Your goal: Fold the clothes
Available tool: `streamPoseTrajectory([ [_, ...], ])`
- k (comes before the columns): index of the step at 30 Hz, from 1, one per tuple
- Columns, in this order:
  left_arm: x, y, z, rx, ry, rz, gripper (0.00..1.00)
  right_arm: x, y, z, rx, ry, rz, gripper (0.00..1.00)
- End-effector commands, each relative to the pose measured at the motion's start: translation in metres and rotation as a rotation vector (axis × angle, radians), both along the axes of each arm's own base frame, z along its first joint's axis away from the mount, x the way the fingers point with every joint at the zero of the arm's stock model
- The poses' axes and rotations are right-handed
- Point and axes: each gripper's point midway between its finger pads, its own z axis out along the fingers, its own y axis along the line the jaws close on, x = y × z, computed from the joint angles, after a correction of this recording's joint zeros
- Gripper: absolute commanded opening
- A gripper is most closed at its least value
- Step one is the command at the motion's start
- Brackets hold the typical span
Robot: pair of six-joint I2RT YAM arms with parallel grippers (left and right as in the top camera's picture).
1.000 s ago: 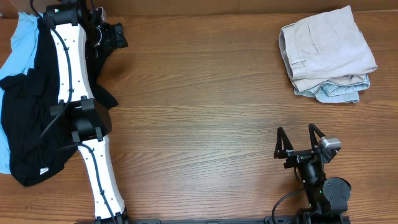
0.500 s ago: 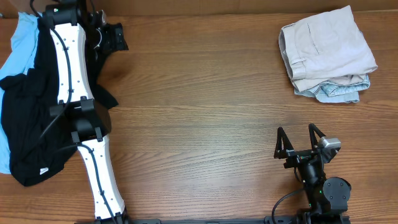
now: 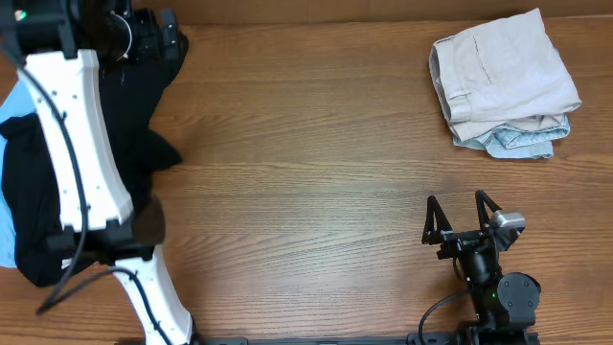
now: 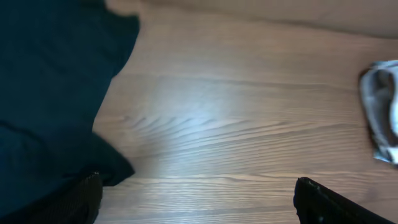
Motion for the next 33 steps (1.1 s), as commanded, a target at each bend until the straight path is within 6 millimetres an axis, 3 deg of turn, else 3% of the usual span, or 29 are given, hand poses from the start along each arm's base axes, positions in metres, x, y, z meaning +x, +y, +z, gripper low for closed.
streamPoseTrajectory([
  [1,-0.012,-0.013,0.02,0.009,-0.045,-0.025,1.0,0.0,-0.002,-0.002,0.001,-0.003,-0.012,1.0],
  [4,-0.015,-0.012,0.025,0.049,-0.061,-0.023,1.0,0.0,-0.002,-0.002,0.001,-0.003,-0.012,1.0],
  [10,-0.018,-0.037,0.028,0.025,-0.067,-0.08,1.0,0.0,-0.002,-0.002,0.001,-0.003,-0.011,1.0],
  [14,-0.021,-0.053,0.028,0.121,-0.074,-0.093,1.0,0.0,-0.002,-0.002,0.001,-0.003,-0.012,1.0],
  [18,-0.035,-0.062,0.043,0.199,-0.106,-0.03,1.0,0.0,-0.002,-0.002,0.001,-0.003,-0.012,1.0],
  [22,-0.065,-0.064,0.067,0.23,-0.156,-0.019,1.0,0.0,-0.002,-0.002,0.001,-0.003,-0.012,1.0],
  [27,-0.11,-0.048,0.085,0.234,-0.175,-0.003,1.0,0.0,-0.002,-0.002,0.001,-0.003,-0.012,1.0],
  [30,-0.141,-0.033,0.081,0.238,-0.147,0.025,1.0,0.0,-0.002,-0.002,0.001,-0.003,-0.012,1.0],
  [33,-0.168,-0.016,0.062,0.229,-0.086,0.082,1.0,0.0,-0.002,-0.002,0.001,-0.003,-0.011,1.0],
])
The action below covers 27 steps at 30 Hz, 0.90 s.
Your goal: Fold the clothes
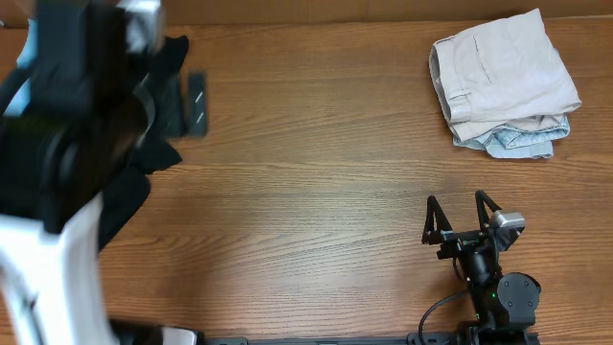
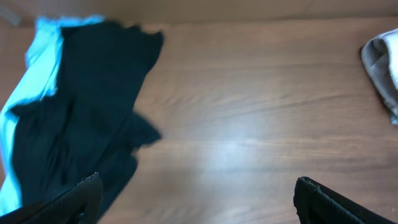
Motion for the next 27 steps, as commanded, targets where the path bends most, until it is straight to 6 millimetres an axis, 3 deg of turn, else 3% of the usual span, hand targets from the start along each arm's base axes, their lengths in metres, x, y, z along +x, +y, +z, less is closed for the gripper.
streamPoseTrajectory([
  [1,-0.025,0.023,-0.026,-0.013,0.062,0.105,1.0,0.0,-0.002,-0.002,0.0,-0.001,-0.012,1.0],
  [6,-0.025,0.028,-0.066,-0.057,-0.008,0.121,1.0,0.0,-0.002,-0.002,0.0,-0.001,-0.012,1.0],
  [15,0.014,0.014,-0.148,-0.141,-0.356,0.056,1.0,0.0,-0.002,-0.002,0.0,-0.001,-0.011,1.0],
  [22,0.004,0.015,-0.205,-0.162,-0.482,0.058,1.0,0.0,-0.002,-0.002,0.0,-0.001,-0.011,1.0],
  [27,-0.013,0.017,-0.23,-0.165,-0.542,0.058,1.0,0.0,-0.002,-0.002,0.0,-0.001,-0.012,1.0],
])
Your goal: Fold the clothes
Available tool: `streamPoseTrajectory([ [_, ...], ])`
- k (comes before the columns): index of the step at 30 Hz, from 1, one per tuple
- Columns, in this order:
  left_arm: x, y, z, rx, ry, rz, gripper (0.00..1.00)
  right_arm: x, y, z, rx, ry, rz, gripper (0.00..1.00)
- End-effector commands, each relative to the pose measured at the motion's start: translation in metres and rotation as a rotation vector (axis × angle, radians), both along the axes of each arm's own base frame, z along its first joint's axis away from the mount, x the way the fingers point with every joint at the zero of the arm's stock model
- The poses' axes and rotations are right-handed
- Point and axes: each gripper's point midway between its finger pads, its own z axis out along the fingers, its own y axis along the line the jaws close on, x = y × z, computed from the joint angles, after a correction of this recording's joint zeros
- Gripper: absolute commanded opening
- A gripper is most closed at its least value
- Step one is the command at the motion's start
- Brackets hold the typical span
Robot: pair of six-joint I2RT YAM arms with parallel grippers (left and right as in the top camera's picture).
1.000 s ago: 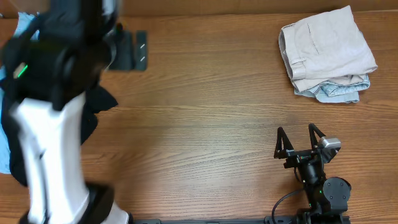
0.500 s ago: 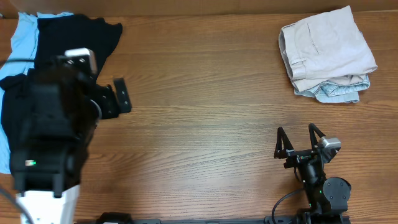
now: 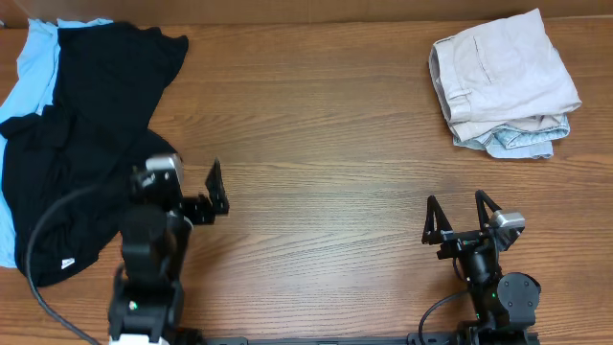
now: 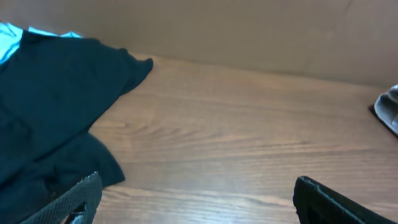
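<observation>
A crumpled black garment (image 3: pixel 81 144) lies at the left of the table, over a light blue one (image 3: pixel 34 67) that shows at its far-left edge. In the left wrist view the black cloth (image 4: pixel 50 118) fills the left side. My left gripper (image 3: pixel 187 187) sits low at the cloth's right edge, open and empty, its fingertips (image 4: pixel 81 199) wide apart. My right gripper (image 3: pixel 458 218) rests open near the front right, away from any cloth.
A folded stack, beige garment (image 3: pixel 503 72) on a pale blue-grey one (image 3: pixel 522 142), lies at the back right. A cardboard wall (image 4: pixel 249 31) runs behind the wooden table (image 3: pixel 316 172).
My left arm has come back from high over the far-left cloth to low near the table's front left. The black garment now lies uncovered and spread. The right arm is unchanged.
First my left arm reached across the black garment toward the far-left corner, open. Then it was raised high above that cloth, close under the overhead camera. Now it is drawn back, empty, beside the garment's right edge. The folded stack and right gripper stayed put.
</observation>
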Motion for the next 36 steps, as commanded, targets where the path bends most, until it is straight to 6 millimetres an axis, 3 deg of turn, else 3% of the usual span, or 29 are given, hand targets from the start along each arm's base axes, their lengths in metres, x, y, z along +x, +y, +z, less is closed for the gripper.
streamPoseTrajectory([
  [1,-0.012,0.002,-0.013,-0.019,-0.037,0.01,1.0,0.0,-0.002,-0.002,0.001,-0.002,-0.011,1.0],
  [14,-0.036,0.02,-0.035,-0.012,-0.222,0.103,1.0,0.0,-0.002,-0.002,0.001,-0.002,-0.011,1.0],
  [22,-0.041,0.027,-0.038,0.078,-0.239,0.121,1.0,0.0,-0.002,-0.002,0.001,-0.002,-0.011,1.0],
  [26,-0.046,0.027,-0.052,0.162,-0.185,0.101,1.0,0.0,-0.001,-0.002,0.001,-0.002,-0.01,1.0],
  [30,-0.048,0.023,-0.038,0.245,-0.248,0.064,1.0,0.0,-0.002,-0.002,0.001,-0.002,-0.011,1.0],
  [36,-0.048,0.022,-0.038,0.293,-0.246,0.046,1.0,0.0,-0.002,-0.002,0.001,-0.002,-0.011,1.0],
])
